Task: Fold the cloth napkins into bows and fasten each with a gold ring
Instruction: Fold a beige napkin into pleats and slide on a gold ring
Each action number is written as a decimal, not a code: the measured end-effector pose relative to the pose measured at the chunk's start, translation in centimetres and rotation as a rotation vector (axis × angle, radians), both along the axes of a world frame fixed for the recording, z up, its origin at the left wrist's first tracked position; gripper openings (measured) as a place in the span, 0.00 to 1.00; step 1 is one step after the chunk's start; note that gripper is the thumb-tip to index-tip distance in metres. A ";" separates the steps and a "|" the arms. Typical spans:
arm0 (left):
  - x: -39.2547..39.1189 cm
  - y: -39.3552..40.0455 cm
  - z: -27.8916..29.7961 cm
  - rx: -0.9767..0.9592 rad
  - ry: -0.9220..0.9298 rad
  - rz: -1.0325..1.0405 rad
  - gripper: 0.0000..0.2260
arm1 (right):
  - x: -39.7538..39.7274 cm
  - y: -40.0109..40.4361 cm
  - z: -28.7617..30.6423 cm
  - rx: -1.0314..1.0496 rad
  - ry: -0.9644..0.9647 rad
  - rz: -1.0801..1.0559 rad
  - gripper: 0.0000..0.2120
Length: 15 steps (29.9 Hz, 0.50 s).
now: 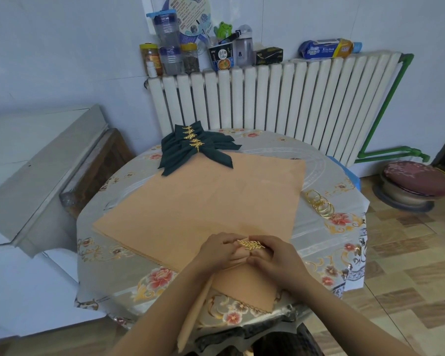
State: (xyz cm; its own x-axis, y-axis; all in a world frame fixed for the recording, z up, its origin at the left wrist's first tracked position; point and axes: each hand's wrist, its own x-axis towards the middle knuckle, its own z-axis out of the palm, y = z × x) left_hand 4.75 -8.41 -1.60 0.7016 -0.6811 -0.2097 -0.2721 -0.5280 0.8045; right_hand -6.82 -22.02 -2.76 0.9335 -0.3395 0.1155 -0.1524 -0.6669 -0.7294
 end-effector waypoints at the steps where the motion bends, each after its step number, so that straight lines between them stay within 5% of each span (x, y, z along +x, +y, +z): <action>1: -0.1 0.1 0.1 -0.040 0.057 0.008 0.15 | -0.2 0.0 -0.2 0.017 -0.009 -0.008 0.21; 11: -0.6 1.4 1.9 0.000 0.257 -0.101 0.15 | -0.3 -0.2 -0.2 0.108 0.045 0.042 0.21; 15: -0.5 1.8 0.4 0.049 -0.013 -0.196 0.26 | -0.1 -0.8 0.3 0.162 0.056 0.065 0.17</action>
State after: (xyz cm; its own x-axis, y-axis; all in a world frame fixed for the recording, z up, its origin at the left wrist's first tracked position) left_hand 4.23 -6.65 -1.17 0.5597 -0.7939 -0.2379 -0.3840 -0.5028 0.7745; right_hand -6.90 -22.83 -2.48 0.9574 -0.2885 0.0115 -0.1563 -0.5515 -0.8194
